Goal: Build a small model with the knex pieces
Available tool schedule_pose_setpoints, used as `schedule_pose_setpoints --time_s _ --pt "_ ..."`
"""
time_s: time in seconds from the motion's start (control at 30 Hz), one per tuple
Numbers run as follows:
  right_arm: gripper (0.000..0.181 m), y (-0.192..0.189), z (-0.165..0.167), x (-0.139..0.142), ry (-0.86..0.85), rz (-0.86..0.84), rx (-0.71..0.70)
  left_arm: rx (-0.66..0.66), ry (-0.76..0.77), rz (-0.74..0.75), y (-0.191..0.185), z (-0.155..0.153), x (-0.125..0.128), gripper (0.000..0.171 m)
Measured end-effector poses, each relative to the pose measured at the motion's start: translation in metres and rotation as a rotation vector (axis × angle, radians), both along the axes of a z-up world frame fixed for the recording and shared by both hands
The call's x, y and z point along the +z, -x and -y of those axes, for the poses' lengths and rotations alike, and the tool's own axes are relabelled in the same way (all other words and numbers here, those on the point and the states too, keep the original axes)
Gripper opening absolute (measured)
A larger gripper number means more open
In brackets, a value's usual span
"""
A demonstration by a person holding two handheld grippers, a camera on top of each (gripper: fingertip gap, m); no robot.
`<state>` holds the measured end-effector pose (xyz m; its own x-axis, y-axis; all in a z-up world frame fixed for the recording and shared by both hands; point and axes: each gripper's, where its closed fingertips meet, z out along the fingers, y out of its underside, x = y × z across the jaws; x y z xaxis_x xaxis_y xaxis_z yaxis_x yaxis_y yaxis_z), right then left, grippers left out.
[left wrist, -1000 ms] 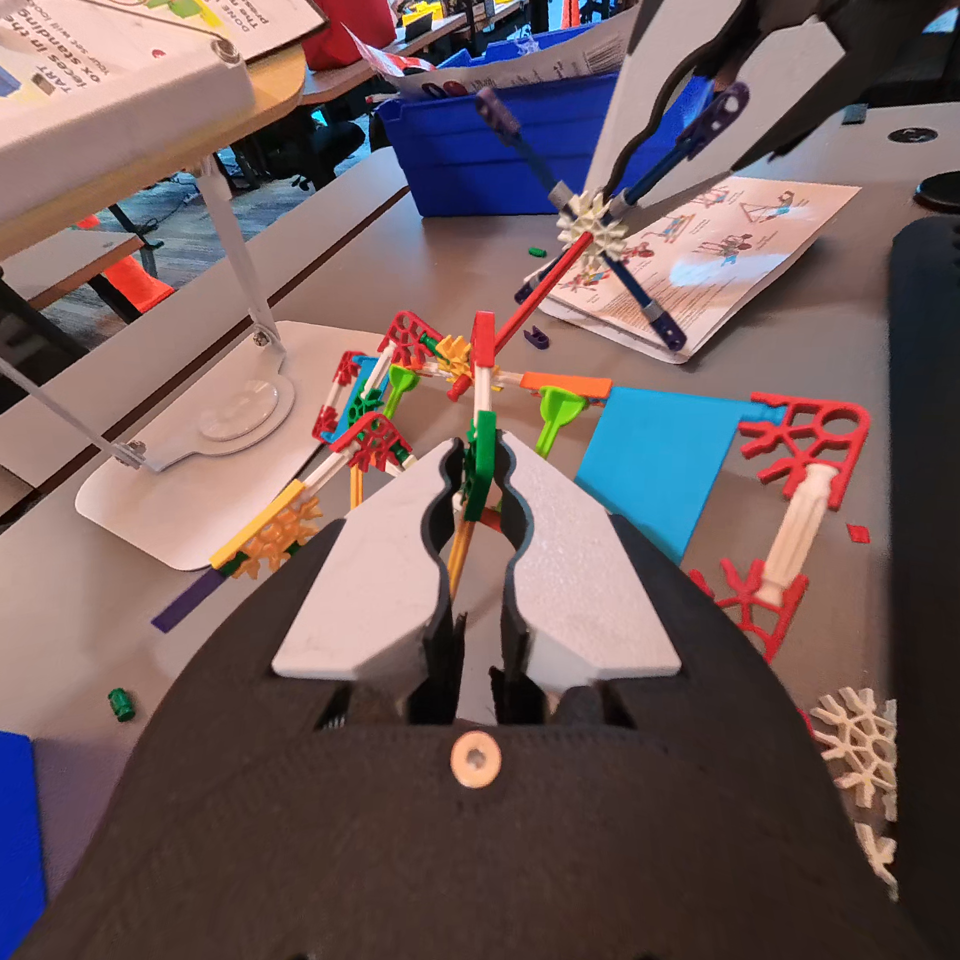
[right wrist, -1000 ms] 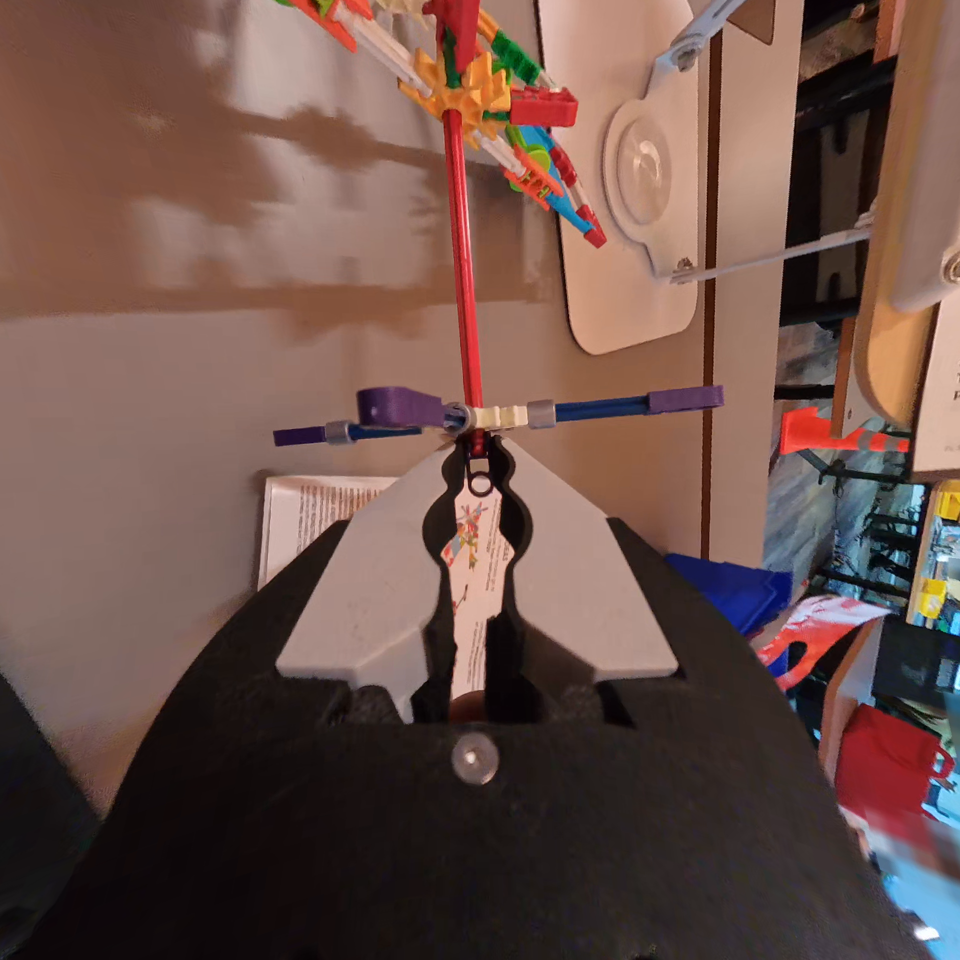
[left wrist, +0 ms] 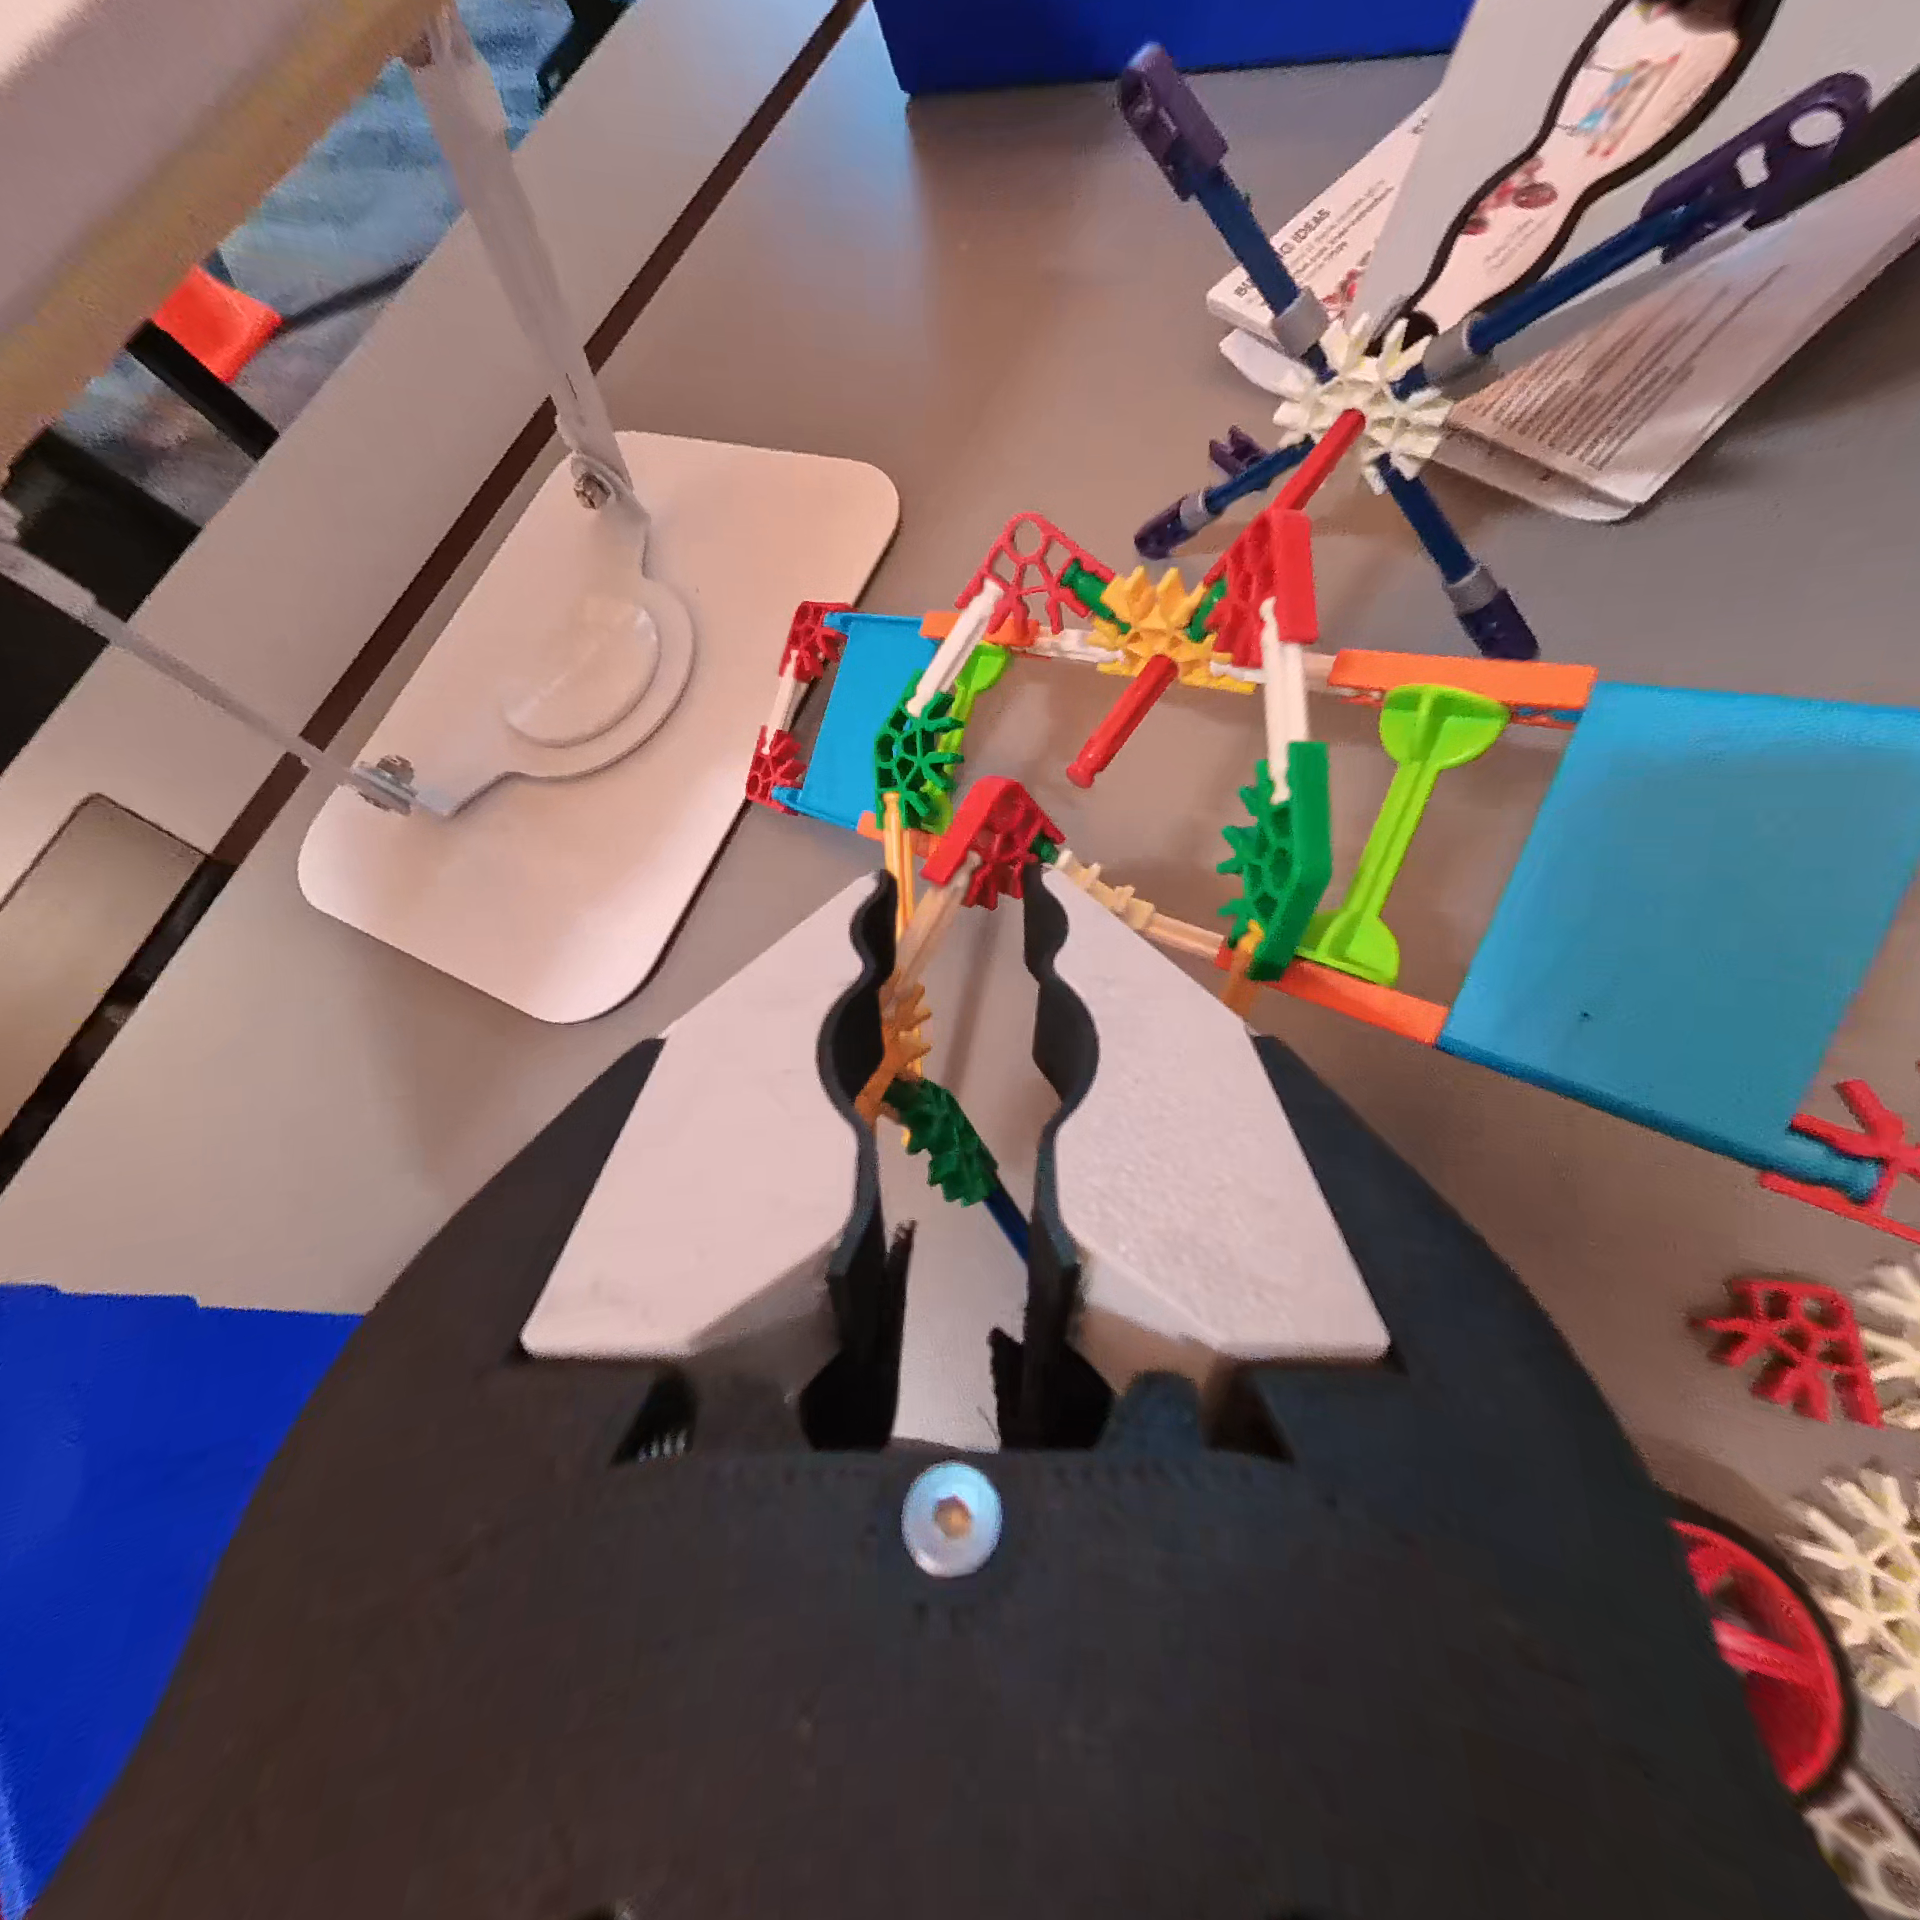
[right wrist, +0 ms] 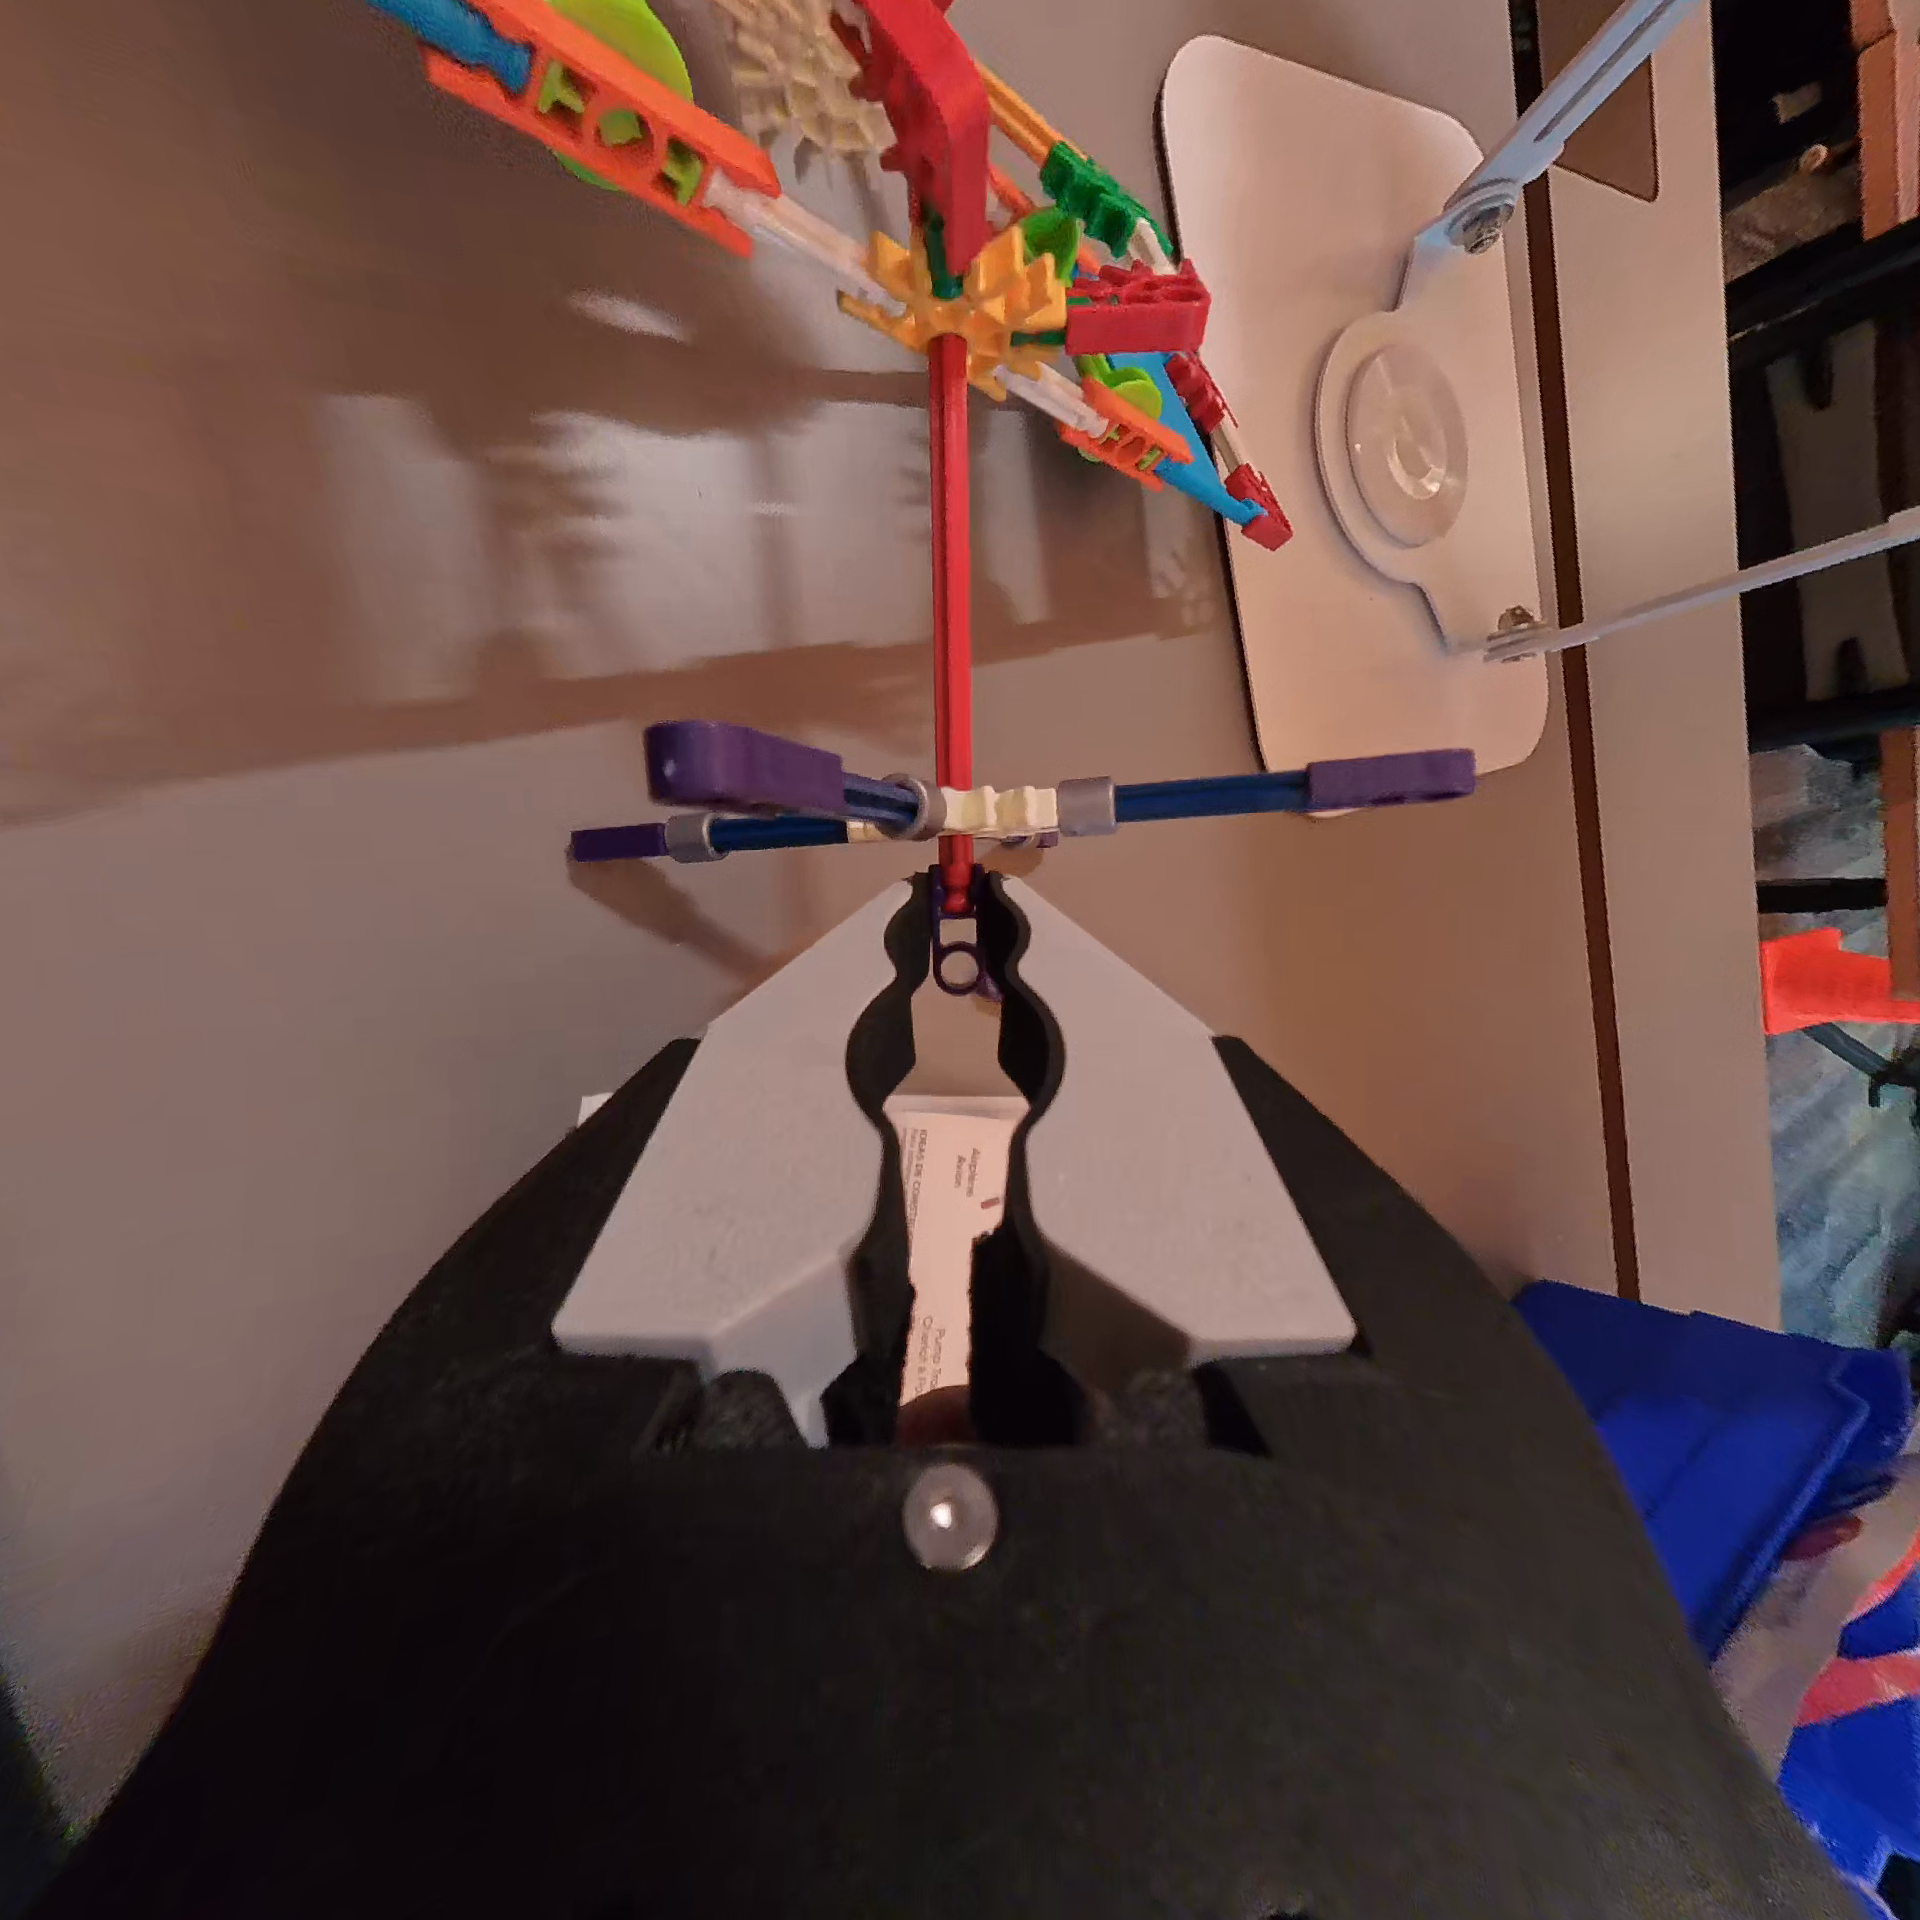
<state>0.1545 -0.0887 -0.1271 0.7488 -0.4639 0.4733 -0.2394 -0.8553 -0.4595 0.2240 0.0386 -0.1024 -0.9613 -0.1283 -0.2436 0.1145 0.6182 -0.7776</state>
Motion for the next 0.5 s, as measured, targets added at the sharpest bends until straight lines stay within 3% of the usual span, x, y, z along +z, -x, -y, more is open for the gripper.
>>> schedule_pose_setpoints --time_s 0.13,0.4,0.5 --pt "0.007 -0.001 -0.001 0.000 0.005 0.000 0.007 -0.009 0.020 0.047 0.001 -0.004 0.001 0.020" --pt "0.007 -0.001 0.001 0.000 -0.003 0.005 0.000 0.004 0.076 -0.059 0.001 0.003 0.003 0.027" --pt "0.007 -0.001 0.000 0.000 0.003 0.008 0.005 -0.023 0.079 -0.035 0.001 0.003 0.012 0.024"
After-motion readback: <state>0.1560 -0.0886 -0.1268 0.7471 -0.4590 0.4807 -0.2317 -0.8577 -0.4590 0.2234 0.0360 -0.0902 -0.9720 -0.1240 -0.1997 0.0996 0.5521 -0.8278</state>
